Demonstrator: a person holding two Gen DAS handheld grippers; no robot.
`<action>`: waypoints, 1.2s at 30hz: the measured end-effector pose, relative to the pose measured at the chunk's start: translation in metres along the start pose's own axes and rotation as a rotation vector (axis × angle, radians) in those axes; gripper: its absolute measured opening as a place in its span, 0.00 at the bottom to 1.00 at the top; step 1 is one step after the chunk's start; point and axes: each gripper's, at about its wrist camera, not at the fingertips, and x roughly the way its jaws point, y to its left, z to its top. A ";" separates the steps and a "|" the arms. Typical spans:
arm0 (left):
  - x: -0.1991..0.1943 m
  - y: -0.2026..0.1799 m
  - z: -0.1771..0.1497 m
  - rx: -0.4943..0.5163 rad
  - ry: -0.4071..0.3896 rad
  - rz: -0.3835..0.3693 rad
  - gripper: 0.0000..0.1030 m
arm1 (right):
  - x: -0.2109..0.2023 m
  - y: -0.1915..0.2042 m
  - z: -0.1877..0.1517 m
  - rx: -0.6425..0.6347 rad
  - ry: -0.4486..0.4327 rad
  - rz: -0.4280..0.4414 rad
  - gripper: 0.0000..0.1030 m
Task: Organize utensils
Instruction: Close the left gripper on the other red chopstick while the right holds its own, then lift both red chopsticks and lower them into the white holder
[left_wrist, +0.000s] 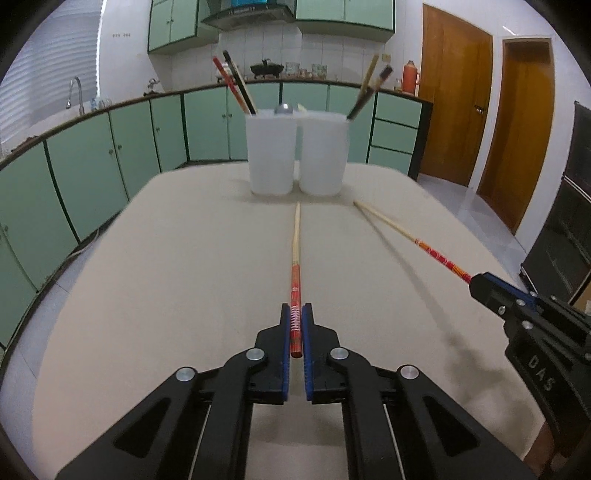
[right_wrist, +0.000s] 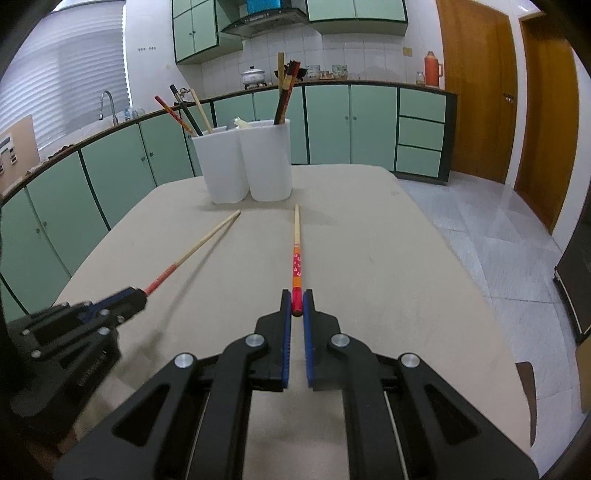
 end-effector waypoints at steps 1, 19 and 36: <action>-0.006 0.000 0.003 0.005 -0.016 0.002 0.05 | -0.002 0.000 0.002 -0.003 -0.006 -0.001 0.05; -0.073 0.017 0.085 -0.010 -0.213 -0.045 0.05 | -0.042 -0.001 0.075 -0.020 -0.128 0.077 0.05; -0.083 0.038 0.146 -0.019 -0.276 -0.097 0.05 | -0.050 0.001 0.184 -0.024 -0.109 0.263 0.05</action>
